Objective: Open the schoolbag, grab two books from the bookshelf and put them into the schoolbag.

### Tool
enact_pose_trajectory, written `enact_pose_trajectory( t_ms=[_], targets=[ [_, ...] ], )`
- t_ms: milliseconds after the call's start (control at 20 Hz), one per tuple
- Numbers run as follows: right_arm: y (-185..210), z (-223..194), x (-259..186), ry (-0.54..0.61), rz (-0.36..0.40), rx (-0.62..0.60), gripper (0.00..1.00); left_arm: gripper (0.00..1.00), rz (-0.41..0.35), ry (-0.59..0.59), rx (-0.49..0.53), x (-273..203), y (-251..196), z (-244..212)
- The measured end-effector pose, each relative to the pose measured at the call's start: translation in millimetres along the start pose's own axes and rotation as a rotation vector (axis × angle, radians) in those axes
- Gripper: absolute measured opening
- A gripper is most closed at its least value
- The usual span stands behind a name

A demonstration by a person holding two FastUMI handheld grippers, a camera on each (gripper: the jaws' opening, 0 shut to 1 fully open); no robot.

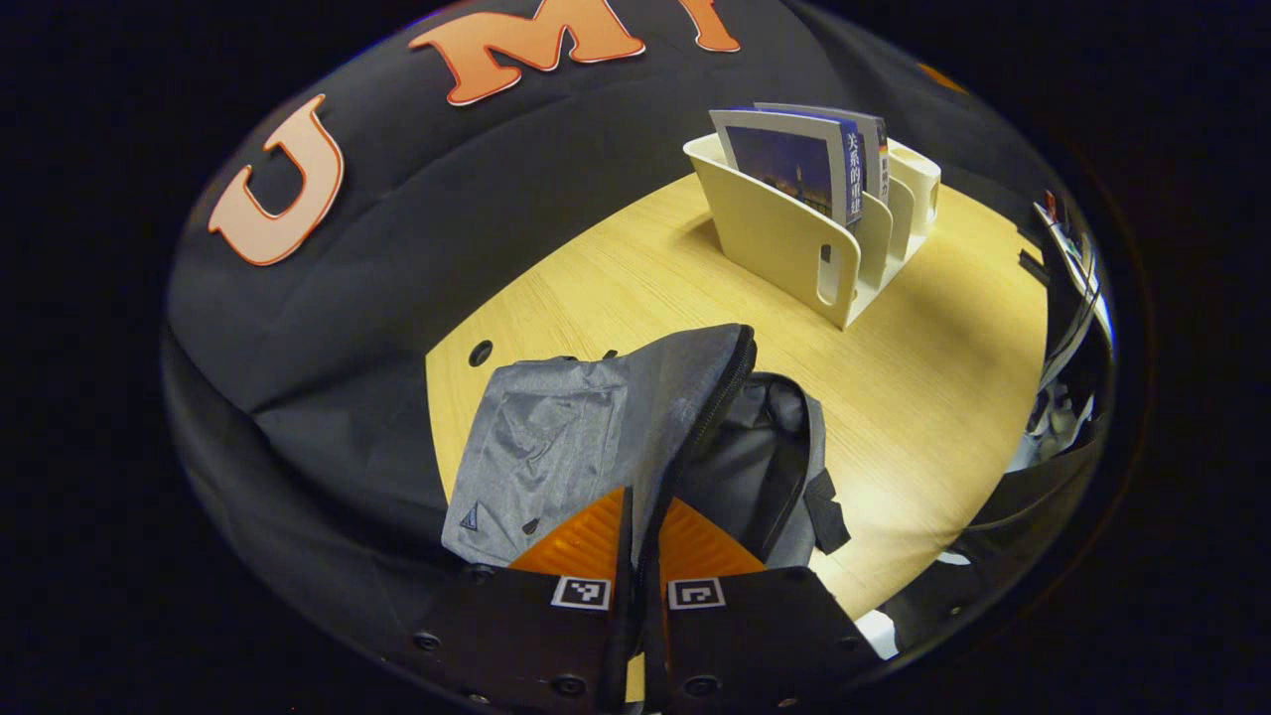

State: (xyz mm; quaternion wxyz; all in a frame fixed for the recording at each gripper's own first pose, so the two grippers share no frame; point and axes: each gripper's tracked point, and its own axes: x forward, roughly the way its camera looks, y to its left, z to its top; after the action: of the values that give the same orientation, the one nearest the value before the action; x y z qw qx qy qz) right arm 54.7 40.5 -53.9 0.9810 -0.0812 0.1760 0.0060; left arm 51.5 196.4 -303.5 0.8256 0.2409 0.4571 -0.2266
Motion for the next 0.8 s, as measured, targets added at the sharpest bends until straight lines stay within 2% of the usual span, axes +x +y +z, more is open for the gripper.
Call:
enact_pose_trajectory(
  t_ms=[100, 250, 400, 600, 800],
  targets=[
    [14, -3, 14, 0.089, 0.028, 0.025, 0.97, 0.05, -0.057, 0.001, 0.0, -9, 12, 9],
    [34, -6, 27, 0.209, 0.071, 0.071, 0.98, 0.07, -0.147, 0.035, -0.034, -23, 28, 17],
    [59, 10, 45, 0.31, 0.147, 0.123, 0.98, 0.07, -0.235, 0.084, -0.074, -34, 50, 26],
    [83, 14, 79, 0.475, 0.221, 0.096, 0.98, 0.07, -0.262, 0.121, -0.082, -39, 71, 36],
    [98, -7, 118, 0.664, 0.263, 0.153, 0.98, 0.07, -0.254, 0.155, -0.068, -41, 77, 44]
  ],
)
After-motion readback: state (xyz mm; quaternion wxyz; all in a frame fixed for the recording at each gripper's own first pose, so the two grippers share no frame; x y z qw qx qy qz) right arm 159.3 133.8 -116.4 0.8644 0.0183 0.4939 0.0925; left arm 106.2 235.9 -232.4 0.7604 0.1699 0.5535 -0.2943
